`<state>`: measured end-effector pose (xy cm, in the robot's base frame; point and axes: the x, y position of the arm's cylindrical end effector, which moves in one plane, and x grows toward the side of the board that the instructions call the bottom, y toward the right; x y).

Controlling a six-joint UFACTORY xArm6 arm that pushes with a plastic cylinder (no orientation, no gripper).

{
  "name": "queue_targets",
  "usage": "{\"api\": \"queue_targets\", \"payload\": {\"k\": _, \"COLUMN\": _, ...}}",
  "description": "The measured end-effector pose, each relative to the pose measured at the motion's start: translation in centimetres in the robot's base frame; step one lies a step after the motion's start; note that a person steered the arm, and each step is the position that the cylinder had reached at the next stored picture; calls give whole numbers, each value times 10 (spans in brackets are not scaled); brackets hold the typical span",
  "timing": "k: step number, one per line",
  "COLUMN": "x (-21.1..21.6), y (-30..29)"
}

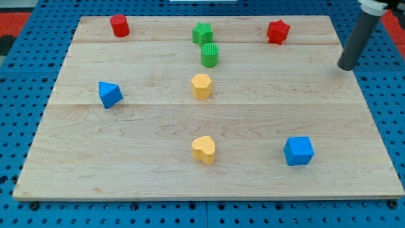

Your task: Point your arm at the red star

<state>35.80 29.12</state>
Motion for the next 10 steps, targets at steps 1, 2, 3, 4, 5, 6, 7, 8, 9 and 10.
{"api": "queue_targets", "payload": {"k": 1, "x": 4, "y": 5}}
{"api": "queue_targets", "payload": {"k": 2, "x": 4, "y": 4}}
{"api": "queue_targets", "payload": {"k": 3, "x": -19, "y": 42}}
{"api": "queue_targets", "payload": {"k": 4, "x": -43, "y": 53}}
{"api": "queue_targets", "payload": {"k": 5, "x": -68, "y": 38}}
{"api": "queue_targets", "payload": {"k": 6, "x": -86, "y": 21}}
{"api": "queue_targets", "payload": {"k": 7, "x": -86, "y": 15}}
{"api": "queue_targets", "payload": {"k": 8, "x": -86, "y": 12}}
{"api": "queue_targets", "payload": {"k": 9, "x": -94, "y": -10}}
{"api": "queue_targets", "payload": {"k": 10, "x": -103, "y": -48}}
